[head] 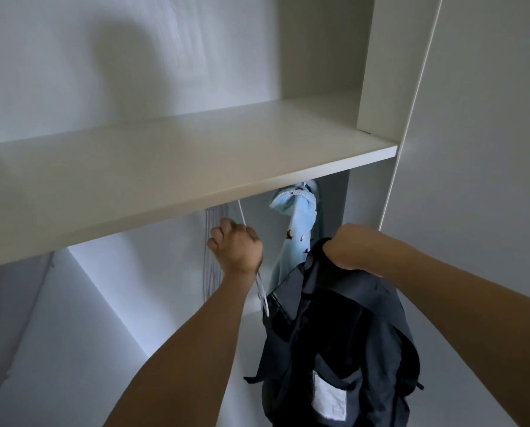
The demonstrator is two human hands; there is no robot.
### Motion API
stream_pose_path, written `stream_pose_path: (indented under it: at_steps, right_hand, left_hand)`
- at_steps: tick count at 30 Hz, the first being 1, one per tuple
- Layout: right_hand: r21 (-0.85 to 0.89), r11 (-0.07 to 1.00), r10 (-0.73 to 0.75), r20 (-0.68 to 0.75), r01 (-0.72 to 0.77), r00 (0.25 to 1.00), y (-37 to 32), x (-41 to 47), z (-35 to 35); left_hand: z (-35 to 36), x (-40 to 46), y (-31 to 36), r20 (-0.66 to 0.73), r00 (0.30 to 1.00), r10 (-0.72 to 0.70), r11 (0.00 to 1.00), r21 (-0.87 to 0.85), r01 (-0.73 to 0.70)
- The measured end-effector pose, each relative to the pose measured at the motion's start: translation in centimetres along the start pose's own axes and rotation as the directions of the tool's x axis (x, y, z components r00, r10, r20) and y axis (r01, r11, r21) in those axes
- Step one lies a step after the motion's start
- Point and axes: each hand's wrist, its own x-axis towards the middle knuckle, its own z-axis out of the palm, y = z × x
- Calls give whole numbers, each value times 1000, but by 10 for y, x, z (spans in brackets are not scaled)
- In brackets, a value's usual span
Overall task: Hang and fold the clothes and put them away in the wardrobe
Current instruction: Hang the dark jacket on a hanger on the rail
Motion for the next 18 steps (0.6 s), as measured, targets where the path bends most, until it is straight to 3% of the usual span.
stream_pose_path:
  at_steps: [4,8,11,15,18]
  right_hand:
    - [-133,990,-34,44,40,998,12,-2,5]
    - [44,998,-46,92,42,995,22,-15,-1]
    - [280,959,-4,174,-45,985,31,-31,-4]
    - [302,950,16,210,-81,977,36,-54,-10]
    - [338,939,-1,178,-60,984,38,-68,-12]
  left_hand:
    - [-39,-57,-13,55,991,124,986,-120,-116]
    - [-86,-117,-33,179,966,185,940,-321,-121]
    - [-129,-157,-42,246,958,148,959,-272,-79]
    - [-194,-214,-51,247,967,69,978,-206,-17]
    - [-245,-255,-57,209,974,87,983,-174,-51]
